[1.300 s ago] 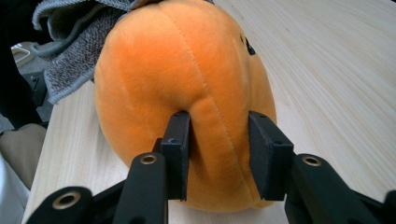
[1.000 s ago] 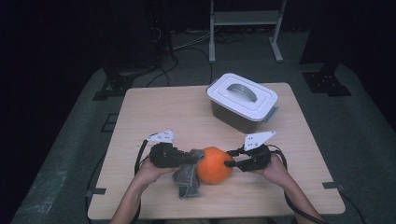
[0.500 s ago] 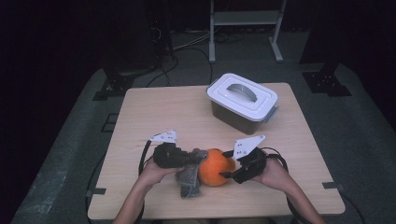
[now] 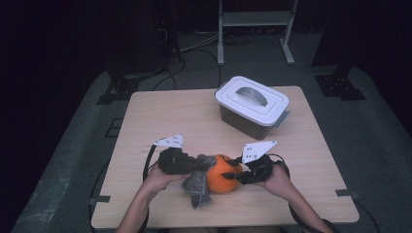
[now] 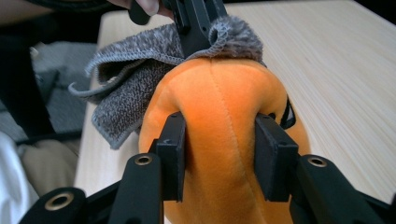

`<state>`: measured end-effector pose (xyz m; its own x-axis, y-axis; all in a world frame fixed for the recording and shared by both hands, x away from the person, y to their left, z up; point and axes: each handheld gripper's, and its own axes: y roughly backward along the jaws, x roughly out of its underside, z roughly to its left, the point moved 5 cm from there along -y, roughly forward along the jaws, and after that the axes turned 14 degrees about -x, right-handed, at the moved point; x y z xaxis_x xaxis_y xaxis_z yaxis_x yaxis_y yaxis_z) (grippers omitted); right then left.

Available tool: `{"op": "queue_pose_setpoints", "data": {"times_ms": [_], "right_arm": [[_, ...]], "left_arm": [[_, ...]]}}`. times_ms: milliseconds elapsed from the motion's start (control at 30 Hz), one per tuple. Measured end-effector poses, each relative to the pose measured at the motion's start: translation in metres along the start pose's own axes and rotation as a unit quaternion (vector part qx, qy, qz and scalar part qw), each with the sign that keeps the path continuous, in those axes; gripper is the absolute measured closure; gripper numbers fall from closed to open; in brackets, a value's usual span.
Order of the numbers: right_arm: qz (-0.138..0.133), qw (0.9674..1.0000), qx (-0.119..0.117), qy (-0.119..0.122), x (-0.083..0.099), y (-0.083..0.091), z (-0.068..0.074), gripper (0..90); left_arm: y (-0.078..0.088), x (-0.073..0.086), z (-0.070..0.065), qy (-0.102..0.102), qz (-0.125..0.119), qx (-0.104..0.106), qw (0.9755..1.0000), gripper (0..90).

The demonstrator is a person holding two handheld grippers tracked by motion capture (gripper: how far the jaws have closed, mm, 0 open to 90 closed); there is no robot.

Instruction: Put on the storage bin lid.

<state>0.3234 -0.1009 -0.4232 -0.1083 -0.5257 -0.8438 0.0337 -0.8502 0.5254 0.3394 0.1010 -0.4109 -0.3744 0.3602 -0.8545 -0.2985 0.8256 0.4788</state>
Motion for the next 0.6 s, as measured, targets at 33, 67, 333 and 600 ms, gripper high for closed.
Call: {"op": "queue_pose_setpoints", "data": {"times_ms": [33,67,333,600], "right_arm": [[-0.015,0.9999,-0.008,0.000,-0.003,-0.001,0.001,58.1],[-0.030,0.9994,-0.017,-0.003,-0.004,-0.002,0.001,58.0],[-0.020,0.9990,-0.039,-0.010,0.006,-0.009,-0.010,56.5],[-0.012,0.9986,-0.039,-0.034,0.019,0.014,-0.022,54.2]], "left_arm": [[0.005,-0.004,-0.001,-0.004,-0.007,0.003,1.0000,81.8],[0.009,-0.007,-0.002,-0.005,-0.014,0.008,0.9999,81.8],[0.002,0.005,0.009,0.017,-0.010,-0.006,0.9998,81.7],[-0.005,0.012,0.018,0.049,-0.018,-0.013,0.9985,81.6]]}}
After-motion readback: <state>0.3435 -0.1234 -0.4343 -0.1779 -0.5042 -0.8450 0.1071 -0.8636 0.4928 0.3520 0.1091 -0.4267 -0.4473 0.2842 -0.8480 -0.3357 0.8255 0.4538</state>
